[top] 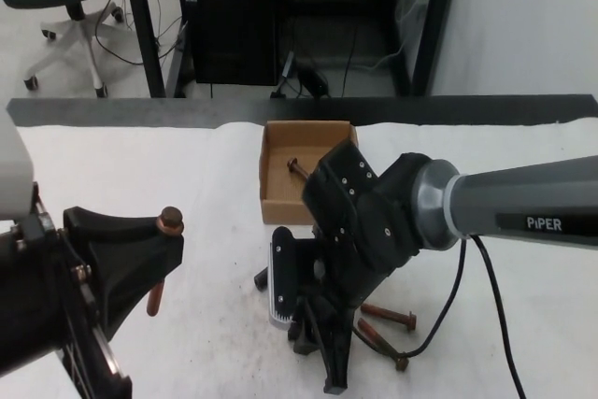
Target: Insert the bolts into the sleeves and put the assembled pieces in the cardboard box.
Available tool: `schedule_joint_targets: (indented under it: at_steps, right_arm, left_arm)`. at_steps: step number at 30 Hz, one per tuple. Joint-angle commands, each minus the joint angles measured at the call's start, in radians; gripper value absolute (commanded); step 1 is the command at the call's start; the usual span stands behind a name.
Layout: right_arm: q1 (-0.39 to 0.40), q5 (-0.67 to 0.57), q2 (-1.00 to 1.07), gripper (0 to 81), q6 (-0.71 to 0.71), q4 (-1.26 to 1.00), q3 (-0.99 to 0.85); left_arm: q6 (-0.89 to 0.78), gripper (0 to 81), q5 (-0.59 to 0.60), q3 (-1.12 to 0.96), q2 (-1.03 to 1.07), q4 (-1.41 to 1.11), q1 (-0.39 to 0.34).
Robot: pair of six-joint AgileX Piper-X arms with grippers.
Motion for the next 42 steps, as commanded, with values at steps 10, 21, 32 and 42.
schedule_joint_targets:
  at_steps: [10, 21, 32, 42]
  right_arm:
    - [0.038, 0.036, 0.029, 19.1, 0.067, 0.002, 0.003]
    - [0.096, 0.072, -0.072, 0.8, 0.37, 0.002, 0.0]
    - [0.035, -0.231, -0.338, 0.8, 0.814, -0.07, 0.006]
    - [0.029, -0.362, -0.524, 0.8, 1.128, -0.59, 0.211]
  left_arm:
    - [0.002, 0.3, -0.004, -0.001, -0.008, -0.004, 0.001]
    - [-0.01, 0.3, -0.004, -0.001, -0.008, -0.023, 0.001]
    - [-0.318, 0.3, 0.025, -0.001, -0.008, -0.336, 0.001]
    - [-0.507, 0.3, 0.072, -0.001, -0.006, -0.533, 0.001]
